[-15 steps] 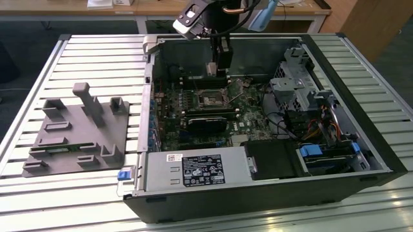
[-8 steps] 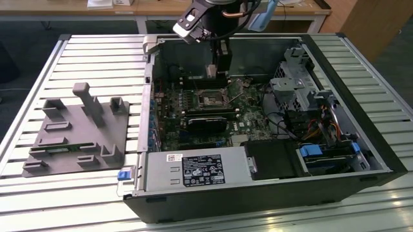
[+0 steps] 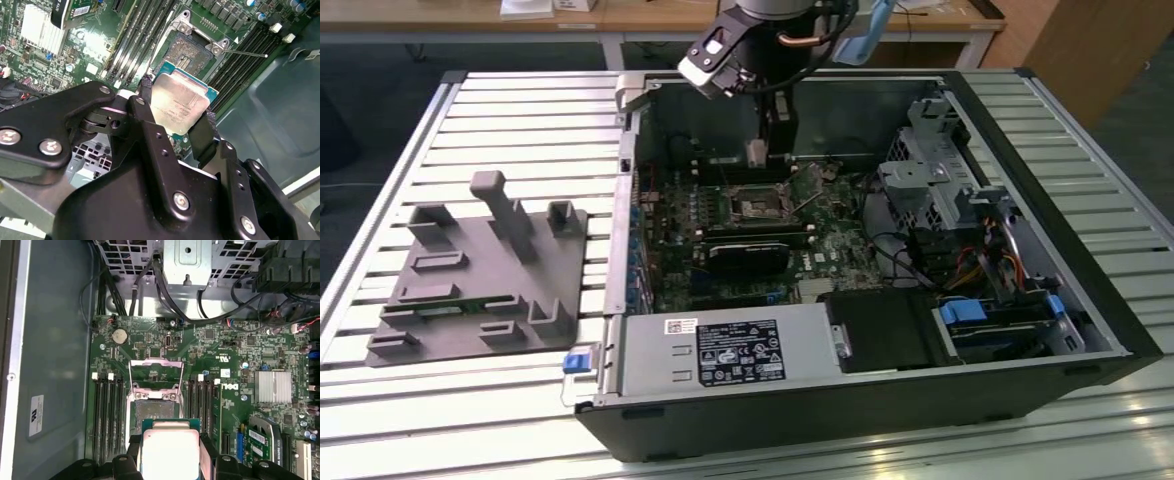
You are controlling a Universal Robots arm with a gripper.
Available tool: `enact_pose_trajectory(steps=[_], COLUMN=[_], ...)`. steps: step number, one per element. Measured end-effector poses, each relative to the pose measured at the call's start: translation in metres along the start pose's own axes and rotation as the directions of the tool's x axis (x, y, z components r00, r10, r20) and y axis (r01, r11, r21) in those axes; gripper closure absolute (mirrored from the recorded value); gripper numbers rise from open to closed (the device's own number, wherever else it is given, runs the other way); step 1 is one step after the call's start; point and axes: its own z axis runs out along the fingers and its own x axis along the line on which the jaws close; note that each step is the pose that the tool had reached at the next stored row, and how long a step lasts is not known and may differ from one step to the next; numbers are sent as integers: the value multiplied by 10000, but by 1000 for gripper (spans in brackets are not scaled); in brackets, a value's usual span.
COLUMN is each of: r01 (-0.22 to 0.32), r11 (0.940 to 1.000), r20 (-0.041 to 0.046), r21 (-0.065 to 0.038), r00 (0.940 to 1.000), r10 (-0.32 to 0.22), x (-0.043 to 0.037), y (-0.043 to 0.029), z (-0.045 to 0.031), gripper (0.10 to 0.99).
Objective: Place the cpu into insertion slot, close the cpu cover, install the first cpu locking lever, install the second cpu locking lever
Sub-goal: 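Place the cpu into insertion slot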
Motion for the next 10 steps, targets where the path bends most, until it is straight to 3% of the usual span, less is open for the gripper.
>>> enact_pose_trajectory(steps=[10], r01=[-17], r11=[10000], r20=[7], r21=[1], r00=[10000], r10=[17], x=[4], y=[-8], z=[102], gripper=[545])
